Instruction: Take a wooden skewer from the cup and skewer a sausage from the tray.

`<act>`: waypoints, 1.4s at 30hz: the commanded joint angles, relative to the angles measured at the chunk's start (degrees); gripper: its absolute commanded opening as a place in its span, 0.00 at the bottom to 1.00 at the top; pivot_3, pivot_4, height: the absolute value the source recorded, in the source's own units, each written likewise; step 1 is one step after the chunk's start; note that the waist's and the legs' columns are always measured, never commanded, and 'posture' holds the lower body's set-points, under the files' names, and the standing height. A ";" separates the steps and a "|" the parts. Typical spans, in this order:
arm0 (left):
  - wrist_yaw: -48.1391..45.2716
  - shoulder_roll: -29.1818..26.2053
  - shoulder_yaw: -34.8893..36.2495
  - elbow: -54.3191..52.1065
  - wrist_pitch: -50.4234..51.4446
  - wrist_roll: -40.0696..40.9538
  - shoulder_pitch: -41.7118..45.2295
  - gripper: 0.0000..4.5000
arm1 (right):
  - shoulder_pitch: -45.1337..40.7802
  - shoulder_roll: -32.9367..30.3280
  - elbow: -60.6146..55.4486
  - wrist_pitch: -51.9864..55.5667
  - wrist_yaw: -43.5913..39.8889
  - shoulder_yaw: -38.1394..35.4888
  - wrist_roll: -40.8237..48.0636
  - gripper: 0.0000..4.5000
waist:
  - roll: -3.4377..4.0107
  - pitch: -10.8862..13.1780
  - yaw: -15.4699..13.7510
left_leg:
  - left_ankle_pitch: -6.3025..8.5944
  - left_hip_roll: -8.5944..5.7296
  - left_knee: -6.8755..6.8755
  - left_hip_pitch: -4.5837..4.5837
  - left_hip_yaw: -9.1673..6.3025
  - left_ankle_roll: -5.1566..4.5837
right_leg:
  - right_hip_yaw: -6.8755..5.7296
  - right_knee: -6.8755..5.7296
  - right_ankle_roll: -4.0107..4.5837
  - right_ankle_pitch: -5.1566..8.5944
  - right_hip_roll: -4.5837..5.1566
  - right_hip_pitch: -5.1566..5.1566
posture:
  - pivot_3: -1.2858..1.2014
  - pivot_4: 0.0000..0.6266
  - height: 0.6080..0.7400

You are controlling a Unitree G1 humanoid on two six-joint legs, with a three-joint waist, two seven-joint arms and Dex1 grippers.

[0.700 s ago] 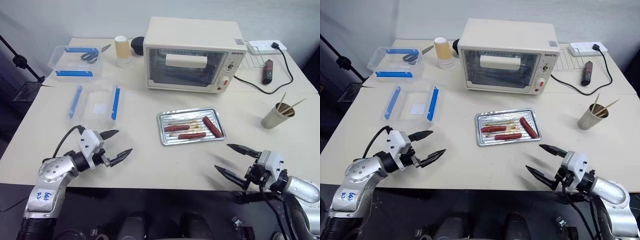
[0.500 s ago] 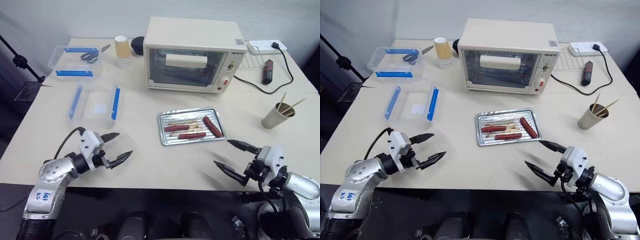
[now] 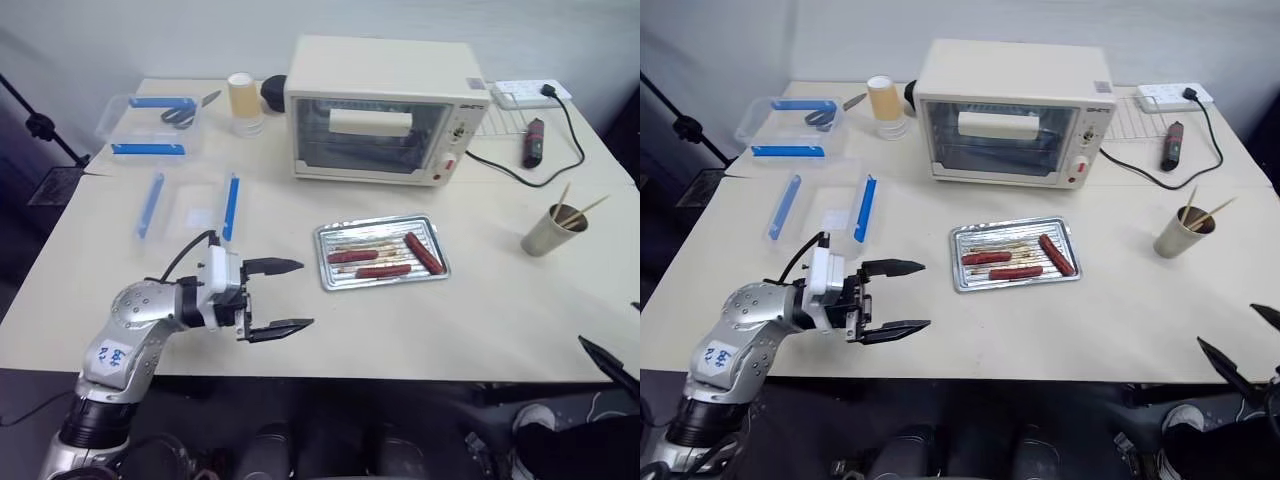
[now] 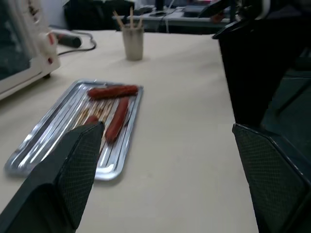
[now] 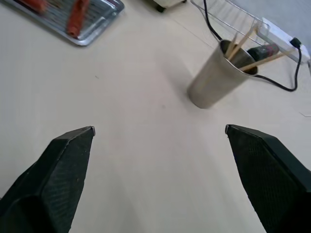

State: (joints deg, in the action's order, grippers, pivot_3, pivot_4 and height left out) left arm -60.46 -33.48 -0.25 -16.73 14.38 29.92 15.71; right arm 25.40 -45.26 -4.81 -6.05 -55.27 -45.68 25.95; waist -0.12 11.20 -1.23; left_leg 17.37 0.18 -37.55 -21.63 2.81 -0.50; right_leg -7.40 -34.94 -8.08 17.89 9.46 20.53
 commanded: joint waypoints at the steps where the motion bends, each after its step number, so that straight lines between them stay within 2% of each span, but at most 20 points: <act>1: 1.43 1.43 0.27 -1.15 0.78 1.60 -0.42 0.99 | -3.51 -7.07 0.87 5.65 -2.68 -0.80 2.49 1.00 | 0.04 0.00 0.34 | 0.00 0.01 0.16 0.20 0.01 0.00 | 0.10 0.01 0.00 0.00 0.00 -0.06 | 0.52 0.24 1.00; 4: 3.49 2.69 0.46 -2.94 1.72 1.78 -2.26 0.99 | -9.92 -15.81 4.00 12.72 -4.60 3.27 1.63 1.00 | 0.11 0.02 0.69 | 0.00 0.02 0.32 0.41 0.16 0.00 | 0.29 0.08 0.00 0.00 0.00 -0.11 | 0.52 0.24 1.00; 8: 5.67 3.40 0.75 -4.69 1.90 0.98 -4.69 0.99 | -22.82 -25.73 11.57 16.50 -6.55 14.49 -2.75 1.00 | 0.08 0.05 0.74 | -0.01 0.08 0.22 0.36 0.13 -0.02 | 0.27 0.12 0.00 0.00 -0.02 -0.11 | 0.52 0.24 1.00; 10: 7.00 3.36 1.19 -5.46 1.79 0.36 -5.89 0.99 | -33.70 -27.95 16.69 17.56 -6.84 23.08 -6.20 1.00 | 0.09 0.06 0.46 | 0.00 0.11 0.18 0.33 0.11 -0.03 | 0.25 0.14 0.00 0.00 -0.01 -0.12 | 0.52 0.24 1.00; 12: 8.21 3.25 1.78 -6.13 1.69 0.02 -6.99 0.99 | -43.62 -27.99 21.60 18.36 -7.39 30.43 -10.16 1.00 | 0.11 0.07 0.33 | 0.02 0.30 0.09 0.25 0.14 -0.05 | 0.25 0.31 0.00 0.00 0.00 -0.09 | 0.52 0.24 1.00; 16: 10.09 2.77 2.52 -7.99 1.62 -0.56 -9.43 0.99 | -56.84 -25.75 30.10 16.25 -8.66 39.50 -16.73 1.00 | 0.14 0.09 -0.01 | 0.02 0.32 0.06 0.07 0.29 -0.04 | 0.16 0.28 0.00 0.00 -0.01 0.03 | 0.52 0.24 1.00; 22: 12.80 2.54 3.37 -11.45 2.62 -0.28 -12.80 0.99 | -69.44 -23.21 40.70 13.31 -10.19 47.52 -24.73 1.00 | 0.16 0.10 -0.06 | 0.04 0.35 0.00 -0.04 0.53 -0.01 | 0.13 0.25 0.00 0.00 -0.03 0.08 | 0.52 0.24 1.00; 27: 13.90 2.37 3.36 -12.72 3.10 -0.41 -14.15 1.00 | -74.42 -20.91 47.22 10.86 -10.43 49.88 -28.10 0.64 | 0.16 0.10 0.04 | 0.04 0.37 -0.04 -0.04 0.55 -0.01 | 0.13 0.21 0.00 0.00 -0.04 0.08 | 0.52 0.24 1.00; 35: 14.85 2.19 3.24 -12.82 3.42 -0.50 -13.83 1.00 | -76.57 -20.72 50.25 9.49 -12.73 49.91 -29.55 0.03 | 0.17 0.10 0.09 | 0.05 0.38 -0.06 -0.05 0.56 0.01 | 0.14 0.21 0.00 0.00 -0.05 0.09 | 0.52 0.24 1.00; 36: 14.86 2.21 3.17 -12.61 3.38 -0.57 -13.61 1.00 | -76.97 -20.74 50.44 9.45 -12.64 49.72 -29.62 0.01 | 0.17 0.10 0.10 | 0.05 0.38 -0.07 -0.05 0.56 0.01 | 0.14 0.20 0.00 0.00 -0.05 0.09 | 0.52 0.24 1.00; 42: 14.62 2.52 2.80 -11.42 2.89 -0.95 -12.56 1.00 | -79.00 -22.15 49.85 10.78 -14.39 48.44 -28.72 0.01 | 0.18 0.11 0.10 | 0.06 0.40 -0.08 -0.06 0.57 0.03 | 0.15 0.20 0.00 0.00 -0.09 0.10 | 0.52 0.24 1.00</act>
State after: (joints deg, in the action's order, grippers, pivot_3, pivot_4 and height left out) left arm -45.82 -30.62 2.24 -27.20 18.14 28.98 2.70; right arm -51.82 -64.93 45.70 4.35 -68.90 4.99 -3.42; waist 0.06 11.31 -1.13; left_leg 17.43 0.58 -37.63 -21.69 3.38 -0.48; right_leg -7.26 -34.74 -8.08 17.89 9.38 20.63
